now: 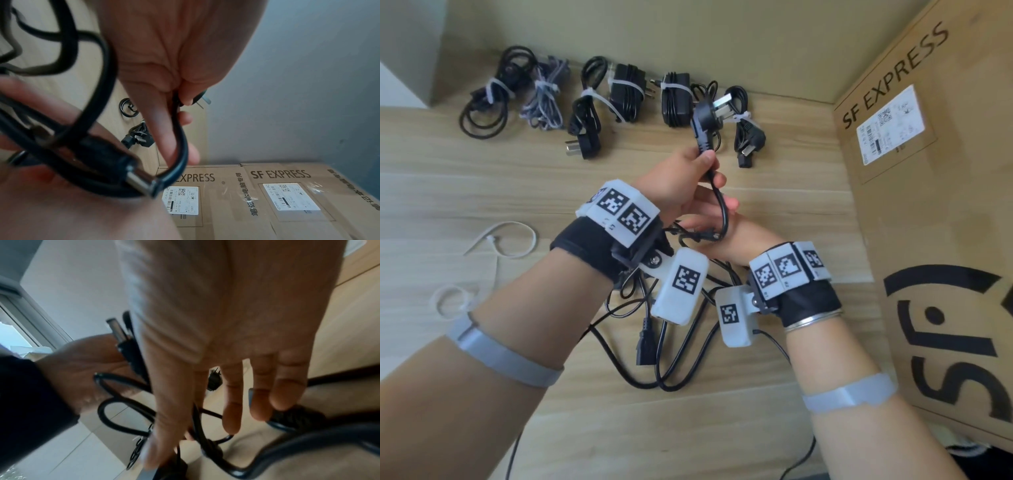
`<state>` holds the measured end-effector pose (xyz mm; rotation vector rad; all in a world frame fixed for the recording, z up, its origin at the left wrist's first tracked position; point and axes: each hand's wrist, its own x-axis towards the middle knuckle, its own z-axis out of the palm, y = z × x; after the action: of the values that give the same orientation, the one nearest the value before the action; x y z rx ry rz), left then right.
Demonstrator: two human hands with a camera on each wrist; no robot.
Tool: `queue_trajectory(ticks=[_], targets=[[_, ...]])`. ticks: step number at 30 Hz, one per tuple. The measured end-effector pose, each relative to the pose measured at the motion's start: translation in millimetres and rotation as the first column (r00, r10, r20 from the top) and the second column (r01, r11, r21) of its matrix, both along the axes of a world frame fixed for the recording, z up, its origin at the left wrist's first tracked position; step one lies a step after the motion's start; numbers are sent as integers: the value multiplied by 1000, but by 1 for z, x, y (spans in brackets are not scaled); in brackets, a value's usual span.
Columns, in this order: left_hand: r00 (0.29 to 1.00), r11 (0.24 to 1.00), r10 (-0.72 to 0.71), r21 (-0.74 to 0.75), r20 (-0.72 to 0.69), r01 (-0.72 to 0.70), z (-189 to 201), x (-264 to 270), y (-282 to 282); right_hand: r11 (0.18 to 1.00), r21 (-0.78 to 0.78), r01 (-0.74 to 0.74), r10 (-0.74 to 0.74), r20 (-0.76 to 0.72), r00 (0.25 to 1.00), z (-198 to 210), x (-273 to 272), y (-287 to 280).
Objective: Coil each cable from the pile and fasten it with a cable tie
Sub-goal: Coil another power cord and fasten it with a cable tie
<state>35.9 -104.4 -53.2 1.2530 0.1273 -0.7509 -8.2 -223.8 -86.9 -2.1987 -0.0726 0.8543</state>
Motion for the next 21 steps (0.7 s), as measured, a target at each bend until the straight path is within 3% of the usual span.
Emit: queue_trajectory(ticks=[7,11,16,21], targets=[[999,998,41,53,1,-41,4,2,15,988,-143,58,-36,148,988,-8,5,8],[1000,995,18,101,23,-20,9,1,18,982,-187,30,0,158,987,1,5,6],[998,983,-41,183,37,33,12,-1,23,964,-243,108,-47,244,969,4,3,-5],[992,952,-126,282,13,117,4,-3,29,928,-227,296,-234,264,936,13,7,-18]])
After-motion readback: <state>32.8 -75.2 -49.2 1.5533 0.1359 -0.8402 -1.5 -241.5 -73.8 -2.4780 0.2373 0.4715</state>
